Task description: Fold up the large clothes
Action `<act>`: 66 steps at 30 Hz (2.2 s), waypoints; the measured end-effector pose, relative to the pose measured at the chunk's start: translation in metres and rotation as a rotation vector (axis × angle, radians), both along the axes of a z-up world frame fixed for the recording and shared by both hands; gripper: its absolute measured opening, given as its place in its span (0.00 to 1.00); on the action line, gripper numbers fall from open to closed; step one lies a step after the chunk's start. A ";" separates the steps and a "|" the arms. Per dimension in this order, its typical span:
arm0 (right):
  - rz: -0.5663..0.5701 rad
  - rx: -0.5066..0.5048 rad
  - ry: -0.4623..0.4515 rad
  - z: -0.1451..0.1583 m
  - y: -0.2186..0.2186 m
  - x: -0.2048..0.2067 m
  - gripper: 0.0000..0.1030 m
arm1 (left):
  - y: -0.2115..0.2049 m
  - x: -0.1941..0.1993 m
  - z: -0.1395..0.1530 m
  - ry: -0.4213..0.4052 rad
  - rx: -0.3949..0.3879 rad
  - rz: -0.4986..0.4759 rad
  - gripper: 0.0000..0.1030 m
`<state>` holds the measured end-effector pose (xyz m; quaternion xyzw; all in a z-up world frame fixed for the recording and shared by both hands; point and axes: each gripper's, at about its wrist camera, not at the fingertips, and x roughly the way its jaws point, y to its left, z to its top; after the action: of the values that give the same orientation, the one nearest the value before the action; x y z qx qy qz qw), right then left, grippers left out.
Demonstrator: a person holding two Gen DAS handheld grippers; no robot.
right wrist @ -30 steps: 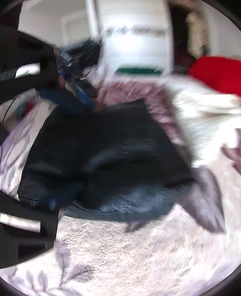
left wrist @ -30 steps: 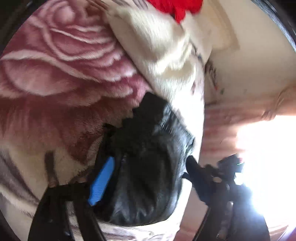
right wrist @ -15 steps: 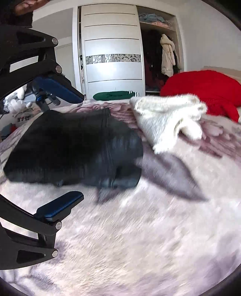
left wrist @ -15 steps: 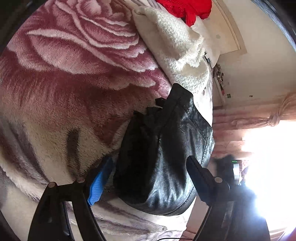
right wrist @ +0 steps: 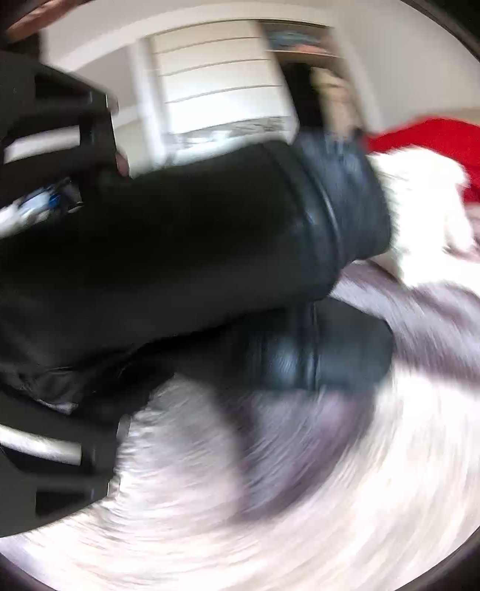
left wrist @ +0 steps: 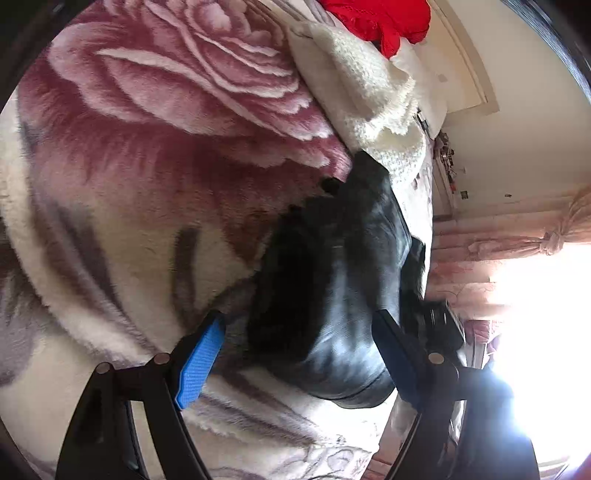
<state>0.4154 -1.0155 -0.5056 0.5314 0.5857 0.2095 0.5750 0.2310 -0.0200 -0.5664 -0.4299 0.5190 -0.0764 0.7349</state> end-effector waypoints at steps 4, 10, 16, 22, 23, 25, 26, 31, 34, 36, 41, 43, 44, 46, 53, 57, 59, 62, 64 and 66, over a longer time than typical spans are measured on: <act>-0.524 0.179 0.161 -0.012 -0.019 -0.108 0.51 | 0.016 -0.007 0.015 -0.029 0.023 0.006 0.78; -0.899 0.393 0.393 -0.011 0.054 -0.268 0.50 | 0.038 -0.008 0.037 -0.074 0.072 -0.048 0.78; -0.586 0.128 0.400 0.033 0.032 -0.277 0.78 | 0.037 -0.015 0.034 -0.034 0.252 -0.165 0.78; -0.339 -0.319 0.245 0.130 -0.039 -0.245 0.79 | 0.019 -0.040 -0.049 0.143 0.498 -0.351 0.78; -0.322 -0.363 0.223 0.141 -0.047 -0.240 0.79 | 0.017 -0.041 -0.063 0.182 0.503 -0.373 0.78; -0.288 -0.454 0.170 0.157 -0.070 -0.223 0.79 | 0.008 -0.044 -0.074 0.140 0.569 -0.403 0.87; -0.276 -0.475 0.148 0.166 -0.064 -0.214 0.79 | 0.006 -0.043 -0.074 0.126 0.574 -0.399 0.93; -0.142 -0.525 0.015 0.175 -0.046 -0.144 0.79 | 0.007 -0.052 -0.079 0.069 0.550 -0.320 1.00; -0.040 -0.528 0.004 0.147 -0.017 -0.118 0.79 | 0.007 -0.053 -0.080 0.076 0.552 -0.331 1.00; 0.043 -0.512 0.045 0.115 0.002 -0.085 0.79 | 0.005 -0.050 -0.076 0.110 0.556 -0.354 1.00; 0.118 -0.536 -0.006 0.115 0.029 -0.071 0.28 | 0.017 -0.046 -0.041 0.183 0.612 -0.298 0.99; 0.061 -0.506 -0.030 0.135 0.018 -0.073 0.20 | 0.024 -0.046 -0.018 0.166 0.602 -0.246 0.99; 0.045 -0.495 -0.029 0.139 0.013 -0.073 0.19 | 0.024 -0.045 -0.005 0.146 0.583 -0.227 0.99; 0.033 -0.438 -0.033 0.139 0.006 -0.076 0.19 | 0.019 -0.039 0.021 0.097 0.516 -0.193 0.99; 0.135 -0.645 -0.101 0.156 0.004 -0.064 0.05 | -0.050 -0.002 0.027 0.048 0.497 -0.323 0.99; 0.136 -0.480 0.038 0.127 -0.019 -0.062 0.05 | -0.056 -0.001 0.015 0.067 0.510 -0.316 1.00; 0.181 -0.463 -0.007 0.140 -0.020 -0.068 0.06 | -0.052 -0.002 0.012 0.069 0.485 -0.300 1.00; 0.220 -0.398 0.025 0.140 -0.021 -0.089 0.34 | -0.057 0.001 0.009 0.068 0.491 -0.293 1.00; 0.247 -0.361 0.051 0.130 -0.013 -0.102 0.60 | -0.061 0.003 0.010 0.066 0.513 -0.295 1.00; 0.309 -0.376 0.095 0.112 0.002 -0.115 0.64 | -0.067 -0.001 0.013 0.065 0.530 -0.305 1.00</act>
<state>0.3008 -1.0132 -0.3934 0.3282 0.7151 0.1570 0.5969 0.2301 -0.0866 -0.5538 -0.1425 0.6026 -0.0338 0.7845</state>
